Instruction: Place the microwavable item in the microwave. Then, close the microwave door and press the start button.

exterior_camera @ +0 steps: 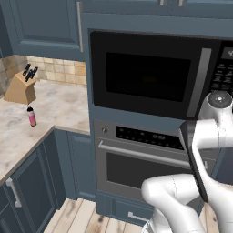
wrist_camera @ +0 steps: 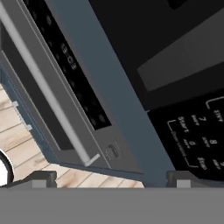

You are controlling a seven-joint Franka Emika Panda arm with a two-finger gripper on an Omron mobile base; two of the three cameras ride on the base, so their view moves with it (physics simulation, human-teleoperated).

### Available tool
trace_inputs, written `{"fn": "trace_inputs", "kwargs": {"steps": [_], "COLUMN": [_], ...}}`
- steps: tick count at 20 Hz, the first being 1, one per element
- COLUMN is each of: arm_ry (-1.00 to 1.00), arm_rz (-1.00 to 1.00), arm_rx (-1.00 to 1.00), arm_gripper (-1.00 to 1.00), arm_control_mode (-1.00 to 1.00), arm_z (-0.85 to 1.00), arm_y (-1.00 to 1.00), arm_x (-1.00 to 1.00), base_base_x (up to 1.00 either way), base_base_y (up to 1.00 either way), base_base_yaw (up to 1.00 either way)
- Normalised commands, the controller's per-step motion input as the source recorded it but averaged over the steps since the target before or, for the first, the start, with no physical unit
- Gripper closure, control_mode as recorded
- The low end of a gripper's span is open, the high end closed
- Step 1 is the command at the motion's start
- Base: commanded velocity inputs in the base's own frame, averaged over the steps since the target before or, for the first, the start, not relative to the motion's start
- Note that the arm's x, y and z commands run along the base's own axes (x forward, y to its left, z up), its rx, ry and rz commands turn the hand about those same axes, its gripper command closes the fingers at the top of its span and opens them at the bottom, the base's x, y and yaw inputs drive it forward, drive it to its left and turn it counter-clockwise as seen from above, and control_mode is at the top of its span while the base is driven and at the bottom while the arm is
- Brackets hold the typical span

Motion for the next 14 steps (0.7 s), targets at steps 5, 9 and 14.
{"fn": "trace_inputs", "kwargs": {"steps": [5,9,14], "arm_ry": [0.00,-0.03,-0.01], "arm_rz": [0.00,0.00,0.00], "arm_rx": [-0.03,-0.02,0.00], "arm_gripper": [-1.00,-1.00,-1.00], "arm_control_mode": [-1.00,-1.00,-1.00], "arm_z": [-0.30,-0.11,-0.03], "arm_y": [-0.18,-0.32,-0.23], "arm_x": [0.43,0.28,0.38], "base_base_x": [0.00,0.00,0.00], "base_base_y": [0.00,0.00,0.00], "base_base_yaw": [0.00,0.00,0.00]}}
